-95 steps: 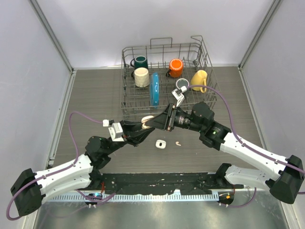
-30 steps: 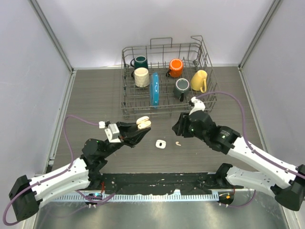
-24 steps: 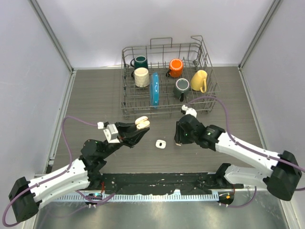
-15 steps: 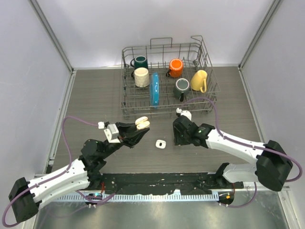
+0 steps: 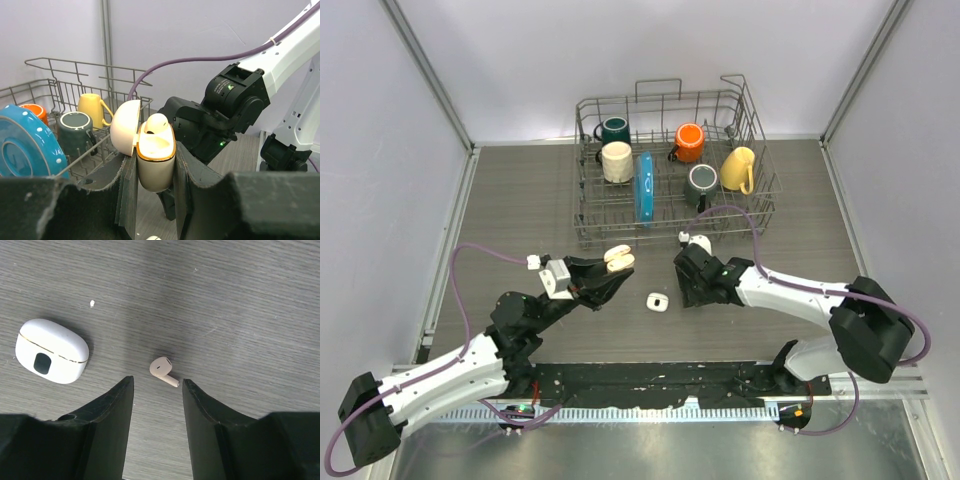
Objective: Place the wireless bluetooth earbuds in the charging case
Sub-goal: Pick up the earbud from the center of the board.
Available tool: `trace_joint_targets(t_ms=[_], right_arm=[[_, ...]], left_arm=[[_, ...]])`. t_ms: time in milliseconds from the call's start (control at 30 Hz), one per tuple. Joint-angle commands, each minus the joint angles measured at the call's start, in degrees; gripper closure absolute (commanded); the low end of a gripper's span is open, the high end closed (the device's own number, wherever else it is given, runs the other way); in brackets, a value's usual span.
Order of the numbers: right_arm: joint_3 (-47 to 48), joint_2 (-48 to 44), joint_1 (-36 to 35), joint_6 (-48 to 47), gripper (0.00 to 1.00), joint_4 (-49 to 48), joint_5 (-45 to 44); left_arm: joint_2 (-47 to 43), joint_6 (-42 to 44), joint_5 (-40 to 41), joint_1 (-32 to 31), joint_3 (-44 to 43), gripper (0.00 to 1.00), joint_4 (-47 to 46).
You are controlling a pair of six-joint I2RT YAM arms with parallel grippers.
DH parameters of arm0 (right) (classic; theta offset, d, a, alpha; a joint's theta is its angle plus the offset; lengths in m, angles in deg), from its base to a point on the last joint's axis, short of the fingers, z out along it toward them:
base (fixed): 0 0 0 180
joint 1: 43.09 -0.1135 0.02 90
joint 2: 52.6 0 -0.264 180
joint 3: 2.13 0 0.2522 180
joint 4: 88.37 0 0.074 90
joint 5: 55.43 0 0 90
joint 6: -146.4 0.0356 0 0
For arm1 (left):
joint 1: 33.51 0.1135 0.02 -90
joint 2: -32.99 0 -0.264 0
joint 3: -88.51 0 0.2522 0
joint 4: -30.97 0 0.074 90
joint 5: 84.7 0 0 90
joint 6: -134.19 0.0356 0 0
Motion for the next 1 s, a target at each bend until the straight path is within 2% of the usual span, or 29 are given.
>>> trace_joint_targets(t_ms=[0,333,533,767,833,867,967], right_arm=[[1.93,2.35,0.06,-1.98,0.51,-2.85,-2.10],[1.75,5.17,0.24,-1.28,0.52,-4.70,-3.07],[0.44,5.87,1.29,1.35,0.59,-5.14,-2.28],[-2.46,4.12,1.99,7.59,0.71,-5.40,-2.89],[-3.87,2.80,2.34,11.98,0.77,-5.23,-4.12],[-4.31,2.28,2.52,13.65,0.83,-5.14,-4.56],[-6.94,-0.01,2.61,20.41,0.84,-6.10,-5.97]], left_arm=[[-0.50,1.22,1.01,0.15,-0.09,1.00,-1.45],[-0.41,0.96,1.09,0.15,-0.10,1.00,-1.36],[-1.38,0.78,1.36,0.15,0.26,1.00,-0.92],[-2.17,0.78,1.88,0.15,0.78,1.00,-0.49],[-2.08,0.78,1.88,0.15,0.70,1.00,-0.40],[-2.08,0.78,1.88,0.15,0.61,1.00,-0.40],[-2.17,0.69,1.71,0.15,0.70,1.00,-0.48]])
